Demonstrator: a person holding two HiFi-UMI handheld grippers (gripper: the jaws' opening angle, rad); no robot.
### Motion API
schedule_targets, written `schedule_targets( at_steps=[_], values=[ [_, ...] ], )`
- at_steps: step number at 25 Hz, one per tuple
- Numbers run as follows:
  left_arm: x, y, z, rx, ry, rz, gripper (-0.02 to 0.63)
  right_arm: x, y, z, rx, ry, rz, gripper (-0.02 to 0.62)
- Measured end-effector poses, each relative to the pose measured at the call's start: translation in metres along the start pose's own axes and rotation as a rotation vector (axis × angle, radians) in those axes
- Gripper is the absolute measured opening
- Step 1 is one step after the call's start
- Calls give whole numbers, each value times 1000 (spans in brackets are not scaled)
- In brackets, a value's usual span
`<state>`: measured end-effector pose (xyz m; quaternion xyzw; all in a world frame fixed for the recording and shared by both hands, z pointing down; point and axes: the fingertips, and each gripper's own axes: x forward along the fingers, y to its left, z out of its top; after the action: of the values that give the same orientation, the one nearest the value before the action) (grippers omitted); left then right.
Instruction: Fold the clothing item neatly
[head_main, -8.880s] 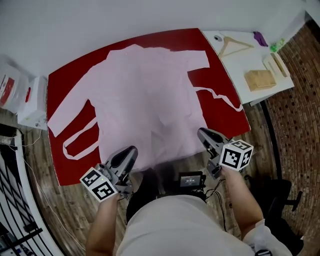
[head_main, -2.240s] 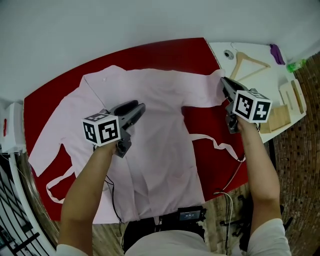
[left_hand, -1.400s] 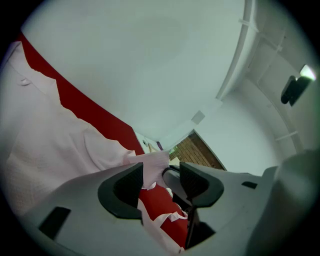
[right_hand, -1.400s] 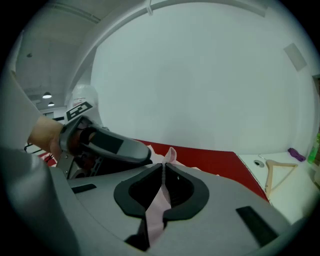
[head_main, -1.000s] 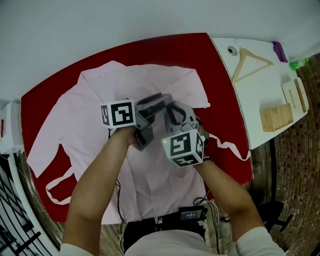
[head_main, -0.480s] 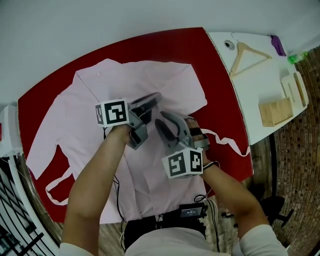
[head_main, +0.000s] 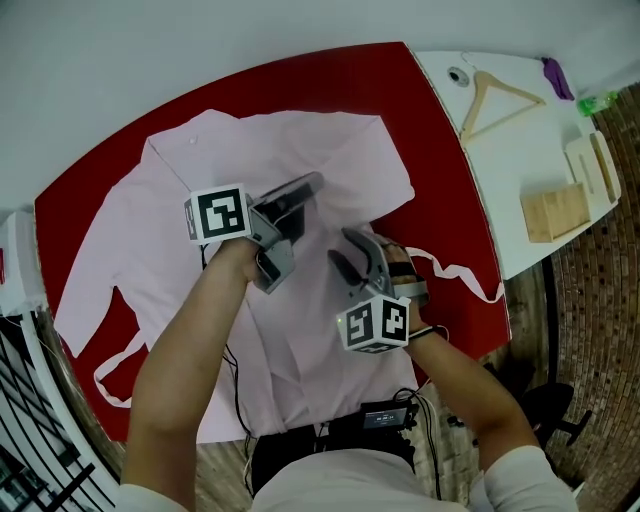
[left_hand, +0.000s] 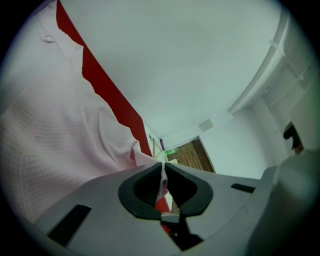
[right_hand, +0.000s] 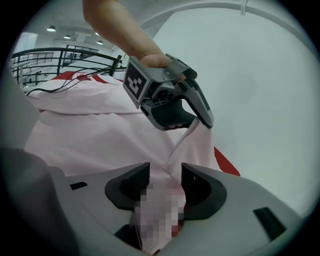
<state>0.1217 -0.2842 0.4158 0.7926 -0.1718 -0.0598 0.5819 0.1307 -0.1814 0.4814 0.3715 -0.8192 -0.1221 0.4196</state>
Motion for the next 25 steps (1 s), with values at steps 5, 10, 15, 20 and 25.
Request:
schedule_targets(
  at_steps=[5,10,15,20,25],
  values=[
    [3,-22,4,-105,-54,-53,23,5,-21,8,47,6,-146,207],
    [9,-42,5,-167,-88,-100,23,8,-28,14,-41,13,-251,245],
    [13,-56,3,-184,-87,-128,23,16,-33,13,-154,40,-342,247],
    [8,-52,2,-148,-72,-92,23,8,-45,10,-109,14,-384,170],
    [-7,-45,5,-30,-37,-26,23,-11,-49,17,-81,-35,-381,37]
  ],
)
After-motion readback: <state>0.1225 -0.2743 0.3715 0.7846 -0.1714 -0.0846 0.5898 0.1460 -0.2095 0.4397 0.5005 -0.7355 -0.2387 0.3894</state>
